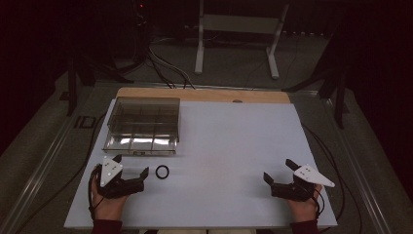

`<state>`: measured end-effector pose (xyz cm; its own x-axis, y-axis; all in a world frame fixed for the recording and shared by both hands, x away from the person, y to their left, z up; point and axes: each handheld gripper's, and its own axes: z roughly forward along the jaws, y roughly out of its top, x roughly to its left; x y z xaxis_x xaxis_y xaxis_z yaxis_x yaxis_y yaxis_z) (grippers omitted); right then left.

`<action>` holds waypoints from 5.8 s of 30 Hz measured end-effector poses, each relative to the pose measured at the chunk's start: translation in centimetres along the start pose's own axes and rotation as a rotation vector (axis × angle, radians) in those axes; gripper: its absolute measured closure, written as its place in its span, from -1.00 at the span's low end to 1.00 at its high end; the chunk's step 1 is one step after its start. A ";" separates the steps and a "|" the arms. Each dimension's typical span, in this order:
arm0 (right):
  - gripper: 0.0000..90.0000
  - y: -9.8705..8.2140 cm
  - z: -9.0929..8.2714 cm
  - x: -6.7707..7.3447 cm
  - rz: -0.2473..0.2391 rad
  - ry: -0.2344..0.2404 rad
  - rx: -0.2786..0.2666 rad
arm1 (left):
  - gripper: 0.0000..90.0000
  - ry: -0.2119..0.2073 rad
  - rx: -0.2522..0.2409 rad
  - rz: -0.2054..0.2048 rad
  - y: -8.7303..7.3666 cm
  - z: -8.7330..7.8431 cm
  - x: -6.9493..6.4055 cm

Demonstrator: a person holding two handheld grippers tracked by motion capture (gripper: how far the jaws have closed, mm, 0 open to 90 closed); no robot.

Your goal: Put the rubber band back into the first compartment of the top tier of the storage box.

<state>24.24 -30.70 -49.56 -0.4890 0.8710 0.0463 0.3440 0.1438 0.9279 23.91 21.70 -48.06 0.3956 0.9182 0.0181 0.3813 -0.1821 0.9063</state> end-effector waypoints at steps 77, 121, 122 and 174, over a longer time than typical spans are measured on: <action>-0.99 0.2 -0.2 -0.2 0.025 -0.008 0.003 | 0.97 -0.137 0.334 0.070 -0.2 5.7 -3.5; -0.99 0.2 -0.1 0.0 0.022 -0.004 0.006 | 0.97 -0.159 0.213 0.081 5.7 2.6 -2.0; -0.99 0.2 -0.1 0.0 0.022 -0.003 0.006 | 0.97 -0.159 0.212 0.083 5.8 2.6 -2.0; -0.99 0.1 0.1 0.0 0.020 0.006 0.019 | 0.97 -0.090 0.148 0.071 9.6 2.3 1.8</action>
<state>24.32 -30.63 -49.45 -0.4868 0.8709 0.0673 0.3687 0.1349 0.9197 30.19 20.83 -40.31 0.4963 0.8674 0.0360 0.4656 -0.3010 0.8323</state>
